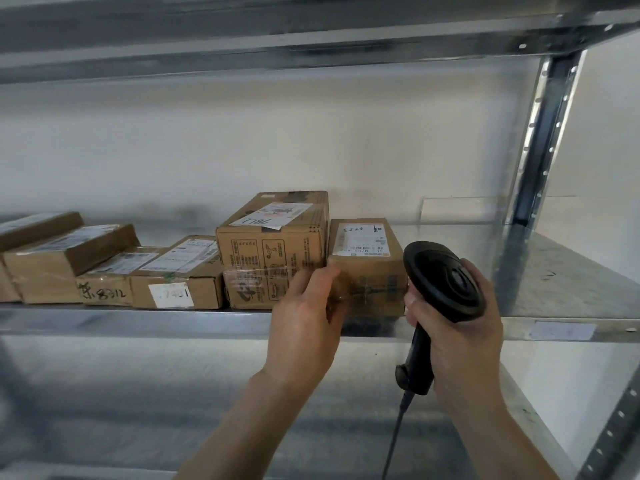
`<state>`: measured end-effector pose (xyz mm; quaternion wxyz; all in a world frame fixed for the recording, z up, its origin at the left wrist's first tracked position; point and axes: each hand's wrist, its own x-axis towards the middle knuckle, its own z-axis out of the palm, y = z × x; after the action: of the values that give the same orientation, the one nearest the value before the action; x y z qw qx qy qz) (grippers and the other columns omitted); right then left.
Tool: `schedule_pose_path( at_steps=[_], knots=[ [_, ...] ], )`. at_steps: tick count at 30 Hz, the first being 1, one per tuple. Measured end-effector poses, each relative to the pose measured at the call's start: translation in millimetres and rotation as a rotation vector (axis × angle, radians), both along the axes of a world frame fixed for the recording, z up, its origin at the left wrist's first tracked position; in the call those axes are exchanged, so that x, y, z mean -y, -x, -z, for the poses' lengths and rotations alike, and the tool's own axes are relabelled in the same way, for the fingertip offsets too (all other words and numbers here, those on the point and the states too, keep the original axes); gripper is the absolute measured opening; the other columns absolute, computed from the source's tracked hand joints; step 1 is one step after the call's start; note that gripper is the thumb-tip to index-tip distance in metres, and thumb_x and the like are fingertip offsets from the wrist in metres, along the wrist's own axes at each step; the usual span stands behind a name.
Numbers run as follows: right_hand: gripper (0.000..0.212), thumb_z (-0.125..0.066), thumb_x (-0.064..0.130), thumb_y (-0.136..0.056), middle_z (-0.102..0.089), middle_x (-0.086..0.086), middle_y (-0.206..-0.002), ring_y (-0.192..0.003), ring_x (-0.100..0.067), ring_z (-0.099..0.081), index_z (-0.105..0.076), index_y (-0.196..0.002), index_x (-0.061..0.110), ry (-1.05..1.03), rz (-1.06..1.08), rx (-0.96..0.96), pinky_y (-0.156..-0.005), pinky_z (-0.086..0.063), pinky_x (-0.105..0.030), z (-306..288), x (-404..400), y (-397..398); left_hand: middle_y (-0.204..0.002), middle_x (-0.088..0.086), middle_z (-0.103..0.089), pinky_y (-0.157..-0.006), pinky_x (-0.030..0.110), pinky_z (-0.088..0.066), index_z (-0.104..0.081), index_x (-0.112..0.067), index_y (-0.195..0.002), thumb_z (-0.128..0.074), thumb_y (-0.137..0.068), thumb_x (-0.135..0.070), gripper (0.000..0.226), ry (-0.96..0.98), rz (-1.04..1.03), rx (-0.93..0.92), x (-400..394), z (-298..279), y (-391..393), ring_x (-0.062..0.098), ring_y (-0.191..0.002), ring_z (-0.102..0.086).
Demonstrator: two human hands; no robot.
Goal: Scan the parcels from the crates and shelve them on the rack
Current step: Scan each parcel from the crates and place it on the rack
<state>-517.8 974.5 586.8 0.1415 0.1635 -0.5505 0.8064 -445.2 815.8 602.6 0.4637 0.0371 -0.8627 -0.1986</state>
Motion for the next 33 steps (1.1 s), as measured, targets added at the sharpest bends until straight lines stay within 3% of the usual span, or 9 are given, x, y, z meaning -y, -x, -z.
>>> schedule_pose_path(
  at_steps=[8,11,15,18,21,24,28,33],
  knots=[
    [0.074,-0.089,0.037,-0.053,-0.070,0.000,-0.123,-0.119,-0.030,-0.066,-0.060,-0.120,0.049,0.039,-0.014,0.024,-0.103,-0.051,-0.060,1.3,7.8,7.0,-0.109,0.001,-0.067,-0.075,0.030,-0.062,-0.065,-0.019,-0.120,-0.075,-0.087,-0.005,0.037,0.023,0.022,0.035,-1.3,4.0,8.2,0.016,-0.089,-0.068],
    [0.075,-0.090,0.030,-0.058,-0.070,0.003,-0.123,-0.119,-0.027,-0.066,-0.060,-0.126,0.043,0.040,-0.017,0.024,-0.102,-0.052,-0.058,3.9,7.6,10.0,-0.104,0.001,-0.067,-0.071,0.027,-0.061,-0.066,-0.017,-0.117,-0.076,-0.086,-0.005,0.034,0.030,0.020,0.025,-0.6,4.8,9.0,0.015,-0.084,-0.068],
    [0.083,-0.091,0.035,-0.057,-0.069,-0.002,-0.124,-0.117,-0.041,-0.064,-0.057,-0.133,0.036,0.038,0.030,0.004,-0.102,-0.049,-0.066,10.5,5.3,5.3,-0.101,-0.001,-0.065,-0.068,0.018,-0.055,-0.068,-0.015,-0.114,-0.080,-0.081,-0.002,0.038,0.044,0.049,0.009,2.9,9.3,5.8,0.009,-0.081,-0.062],
    [0.084,-0.092,0.034,-0.058,-0.068,0.005,-0.124,-0.114,-0.040,-0.066,-0.055,-0.134,0.041,-0.032,0.062,-0.034,-0.100,-0.051,-0.063,16.4,0.8,-8.4,-0.102,-0.003,-0.065,-0.068,0.015,-0.056,-0.069,-0.015,-0.114,-0.083,-0.078,-0.004,0.040,0.029,0.055,-0.006,5.4,14.5,-2.2,0.004,-0.081,-0.060],
    [0.084,-0.095,0.012,-0.068,-0.066,0.020,-0.123,-0.115,-0.032,-0.066,-0.054,-0.132,0.049,-0.138,0.031,-0.075,-0.098,-0.053,-0.061,24.0,-0.2,-25.6,-0.098,-0.005,-0.067,-0.066,0.004,-0.048,-0.071,-0.016,-0.110,-0.085,-0.077,-0.012,0.036,0.039,0.040,-0.015,10.5,21.3,-16.8,0.000,-0.074,-0.057],
    [0.087,-0.095,0.017,-0.066,-0.064,0.028,-0.119,-0.109,-0.034,-0.068,-0.051,-0.122,0.065,-0.258,-0.002,-0.091,-0.096,-0.055,-0.058,33.0,10.4,-44.6,-0.101,-0.006,-0.069,-0.064,0.002,-0.038,-0.070,-0.019,-0.109,-0.088,-0.075,-0.023,0.038,0.069,-0.031,0.027,23.7,31.0,-39.4,0.004,-0.073,-0.064],
    [0.100,-0.094,0.006,-0.064,-0.057,0.043,-0.114,-0.114,-0.024,-0.066,-0.044,-0.112,0.077,-0.355,-0.087,-0.085,-0.097,-0.056,-0.055,46.4,39.3,-69.4,-0.100,-0.004,-0.069,-0.064,0.015,-0.040,-0.071,-0.019,-0.112,-0.084,-0.077,-0.037,0.042,0.071,-0.184,0.072,55.1,46.8,-77.2,0.013,-0.084,-0.066],
    [0.097,-0.093,0.000,-0.063,-0.063,0.033,-0.121,-0.119,-0.019,-0.065,-0.052,-0.120,0.068,-0.351,-0.255,-0.095,-0.100,-0.054,-0.056,51.2,93.1,-114.2,-0.113,0.003,-0.063,-0.073,0.034,-0.053,-0.069,-0.020,-0.117,-0.060,-0.083,-0.057,0.051,0.029,-0.356,0.147,109.6,60.6,-143.5,0.022,-0.102,-0.056]
  ],
)
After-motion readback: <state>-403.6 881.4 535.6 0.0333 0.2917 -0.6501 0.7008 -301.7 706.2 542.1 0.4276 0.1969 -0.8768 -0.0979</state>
